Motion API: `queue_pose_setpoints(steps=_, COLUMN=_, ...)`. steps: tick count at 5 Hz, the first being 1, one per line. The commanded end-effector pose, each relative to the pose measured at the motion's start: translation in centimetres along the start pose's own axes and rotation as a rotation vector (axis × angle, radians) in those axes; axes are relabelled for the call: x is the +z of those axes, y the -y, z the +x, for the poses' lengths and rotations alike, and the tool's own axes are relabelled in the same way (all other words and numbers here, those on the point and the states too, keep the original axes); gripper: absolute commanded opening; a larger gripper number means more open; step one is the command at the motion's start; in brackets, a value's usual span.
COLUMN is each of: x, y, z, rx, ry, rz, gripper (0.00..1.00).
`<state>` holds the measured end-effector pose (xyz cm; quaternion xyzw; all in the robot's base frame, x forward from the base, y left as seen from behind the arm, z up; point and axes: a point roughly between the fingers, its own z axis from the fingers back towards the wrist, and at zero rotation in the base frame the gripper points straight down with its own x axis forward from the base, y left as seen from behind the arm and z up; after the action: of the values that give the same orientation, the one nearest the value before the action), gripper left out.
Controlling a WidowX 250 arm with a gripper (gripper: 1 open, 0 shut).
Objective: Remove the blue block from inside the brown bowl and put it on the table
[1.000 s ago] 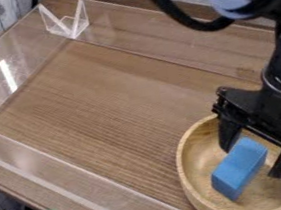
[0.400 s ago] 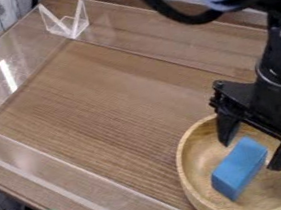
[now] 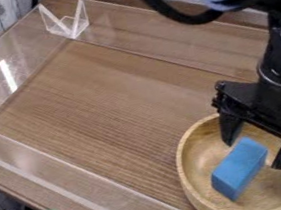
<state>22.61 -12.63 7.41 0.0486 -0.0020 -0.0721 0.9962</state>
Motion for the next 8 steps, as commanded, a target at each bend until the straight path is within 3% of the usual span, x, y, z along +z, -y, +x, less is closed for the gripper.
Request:
queue_pose_setpoints(steps=1, x=0.4, y=0.0, z=0.6, rx=0.013, ry=0.046, rz=-0.02, gripper=1.0)
queue_pose_setpoints(steps=6, x=-2.6, y=-0.3, z=0.8, rx=0.009, ry=0.048, rz=-0.013, gripper=1.0)
queue_pose_setpoints(steps=7, x=-2.7, y=-0.4, z=0.9, rx=0.002, ry=0.049, rz=-0.009, gripper=0.0)
queue_pose_setpoints(steps=8, x=-1.7, y=-0.7, z=1.0, rx=-0.001, ry=0.044, rz=0.001, gripper=0.0)
